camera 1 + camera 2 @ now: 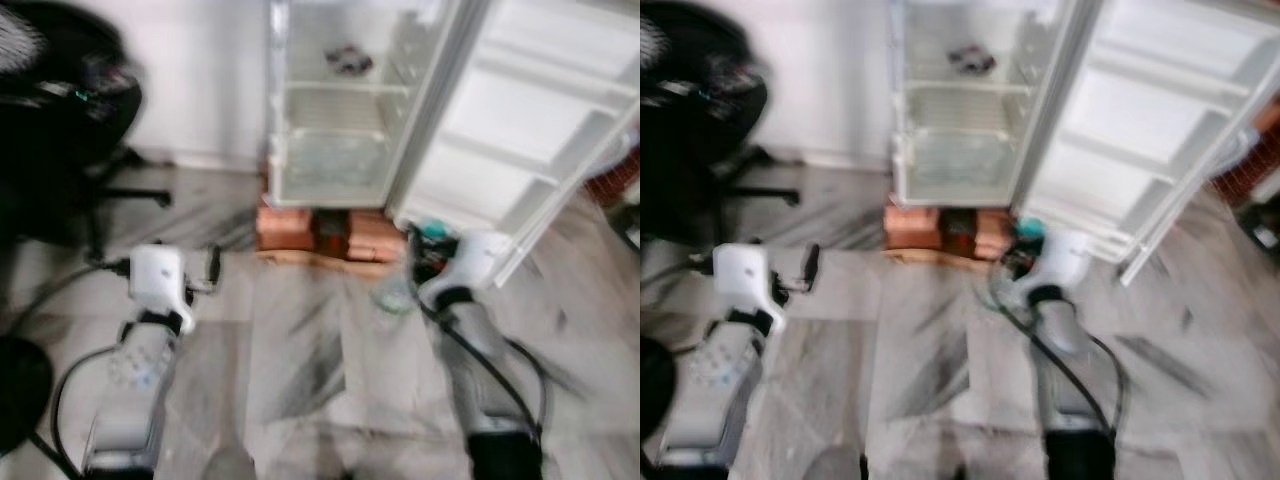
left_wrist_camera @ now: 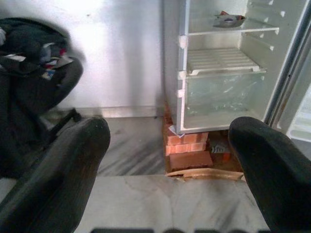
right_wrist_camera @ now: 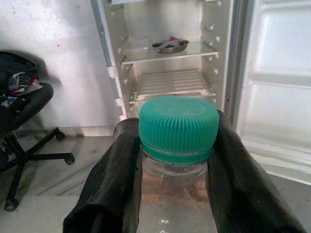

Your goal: Restocking fridge

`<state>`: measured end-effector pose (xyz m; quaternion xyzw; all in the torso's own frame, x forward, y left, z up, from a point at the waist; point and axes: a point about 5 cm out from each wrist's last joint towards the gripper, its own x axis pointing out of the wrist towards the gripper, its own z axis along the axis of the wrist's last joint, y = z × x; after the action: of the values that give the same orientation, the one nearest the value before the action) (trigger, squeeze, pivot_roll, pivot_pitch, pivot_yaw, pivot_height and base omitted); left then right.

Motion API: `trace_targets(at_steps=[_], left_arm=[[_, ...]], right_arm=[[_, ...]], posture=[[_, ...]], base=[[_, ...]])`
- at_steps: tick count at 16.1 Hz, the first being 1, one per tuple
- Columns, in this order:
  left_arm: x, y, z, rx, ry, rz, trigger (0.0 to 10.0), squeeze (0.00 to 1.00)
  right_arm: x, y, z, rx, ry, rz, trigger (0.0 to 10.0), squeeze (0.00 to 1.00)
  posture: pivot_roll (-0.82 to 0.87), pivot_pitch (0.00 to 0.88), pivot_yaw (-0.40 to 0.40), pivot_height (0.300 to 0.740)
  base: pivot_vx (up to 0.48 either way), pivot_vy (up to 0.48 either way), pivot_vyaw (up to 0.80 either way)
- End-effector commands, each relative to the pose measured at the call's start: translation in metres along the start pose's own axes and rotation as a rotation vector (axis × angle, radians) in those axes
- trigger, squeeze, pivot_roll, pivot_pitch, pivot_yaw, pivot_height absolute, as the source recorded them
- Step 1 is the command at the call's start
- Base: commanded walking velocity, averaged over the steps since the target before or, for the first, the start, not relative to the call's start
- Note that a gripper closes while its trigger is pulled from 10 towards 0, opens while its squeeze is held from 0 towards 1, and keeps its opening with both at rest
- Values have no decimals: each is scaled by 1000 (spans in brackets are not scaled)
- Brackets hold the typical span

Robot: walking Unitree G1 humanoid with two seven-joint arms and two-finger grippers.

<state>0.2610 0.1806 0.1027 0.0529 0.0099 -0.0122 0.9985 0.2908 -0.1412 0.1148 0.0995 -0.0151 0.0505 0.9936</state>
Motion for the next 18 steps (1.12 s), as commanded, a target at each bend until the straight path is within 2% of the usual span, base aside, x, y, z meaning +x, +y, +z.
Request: trace_targets(at_steps=[1, 4, 6, 9, 14, 17, 18], left_arm=[[1, -14, 1, -8, 0, -60, 10000, 0], [-5, -19, -8, 23, 31, -116, 10000, 0], [-6, -18, -8, 26, 29, -111, 10000, 0], [-5, -17, -8, 28, 30, -109, 10000, 0], [-6, -16, -10, 31, 48, -94, 10000, 0], [-5, -13, -14, 76, 80, -30, 10000, 0], [-6, -12, -20, 81, 120, -37, 10000, 0]], right_arm=[[1, -17, 13, -34, -51, -49, 10000, 0], [4, -18, 15, -41, -61, -53, 10000, 0], [2, -19, 13, -42, -60, -57, 10000, 0], [1, -15, 12, -39, -59, -49, 10000, 0], [3, -17, 11, -33, -51, -40, 10000, 0], [3, -11, 12, -44, -60, 11, 10000, 0], [3, -10, 12, -45, -63, 18, 10000, 0]], posture=[[153, 69, -76, 740], [153, 72, -71, 740], [157, 74, -71, 740], [159, 73, -69, 740], [160, 78, -71, 740], [163, 78, -71, 740], [165, 76, -67, 740]], base=[[480, 0, -800], [480, 0, -800], [480, 0, -713], [480, 0, 0], [480, 0, 0], [116, 0, 0], [0, 0, 513]])
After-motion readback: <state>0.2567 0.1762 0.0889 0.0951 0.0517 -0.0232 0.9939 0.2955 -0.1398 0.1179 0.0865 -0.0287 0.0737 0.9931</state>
